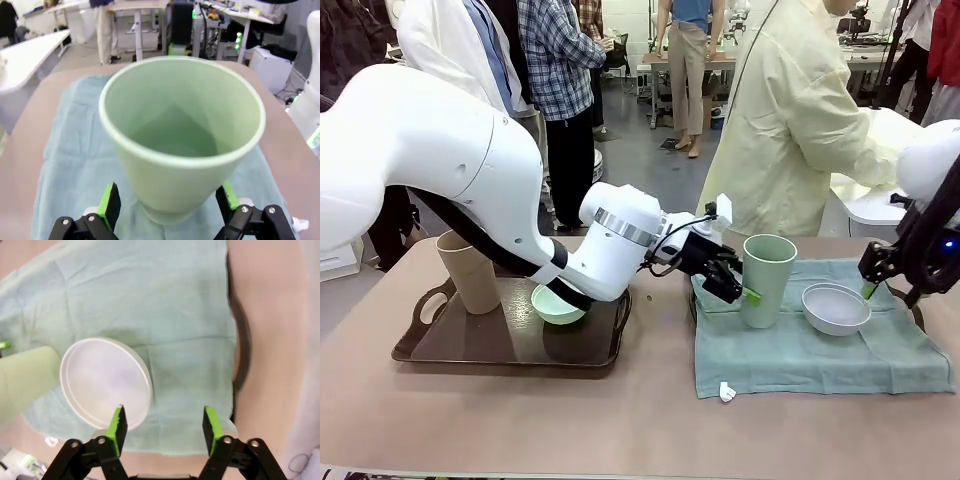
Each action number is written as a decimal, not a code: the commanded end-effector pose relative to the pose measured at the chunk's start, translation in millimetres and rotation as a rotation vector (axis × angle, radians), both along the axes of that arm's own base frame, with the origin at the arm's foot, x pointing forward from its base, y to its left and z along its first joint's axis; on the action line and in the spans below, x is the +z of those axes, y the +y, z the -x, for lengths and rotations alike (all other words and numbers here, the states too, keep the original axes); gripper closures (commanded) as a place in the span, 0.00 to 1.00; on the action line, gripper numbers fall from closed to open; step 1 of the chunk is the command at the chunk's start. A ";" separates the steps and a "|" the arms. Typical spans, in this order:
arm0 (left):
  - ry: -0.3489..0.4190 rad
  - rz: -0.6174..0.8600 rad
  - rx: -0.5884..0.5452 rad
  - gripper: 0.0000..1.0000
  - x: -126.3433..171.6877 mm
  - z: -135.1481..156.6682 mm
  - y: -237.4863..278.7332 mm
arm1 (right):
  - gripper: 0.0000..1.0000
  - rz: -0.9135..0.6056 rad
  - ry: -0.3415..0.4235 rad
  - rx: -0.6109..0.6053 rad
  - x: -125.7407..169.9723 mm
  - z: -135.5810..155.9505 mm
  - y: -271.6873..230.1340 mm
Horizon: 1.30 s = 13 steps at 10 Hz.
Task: Set up a tray with a mat and arrange the tableware.
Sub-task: Place the Picnic Bowl and Reusable plastic cup back onto the Handle tray in front of the human's position.
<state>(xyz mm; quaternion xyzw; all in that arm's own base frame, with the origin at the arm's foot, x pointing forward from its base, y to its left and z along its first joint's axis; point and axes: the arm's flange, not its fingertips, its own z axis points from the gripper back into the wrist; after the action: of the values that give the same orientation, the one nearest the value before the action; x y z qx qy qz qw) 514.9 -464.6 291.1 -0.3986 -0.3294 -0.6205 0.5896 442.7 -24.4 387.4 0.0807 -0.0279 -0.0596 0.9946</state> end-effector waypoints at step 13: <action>0.311 -0.975 0.865 0.00 222.8 64.8 75.2 | 0.00 0.038 0.017 0.060 92.3 9.8 28.2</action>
<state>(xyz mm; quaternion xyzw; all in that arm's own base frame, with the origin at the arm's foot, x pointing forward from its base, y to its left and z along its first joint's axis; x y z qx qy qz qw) 441.7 -364.9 509.5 0.0115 -0.0810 -0.3519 0.9325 421.6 5.0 482.8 0.0680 -0.0357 -0.0211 0.9968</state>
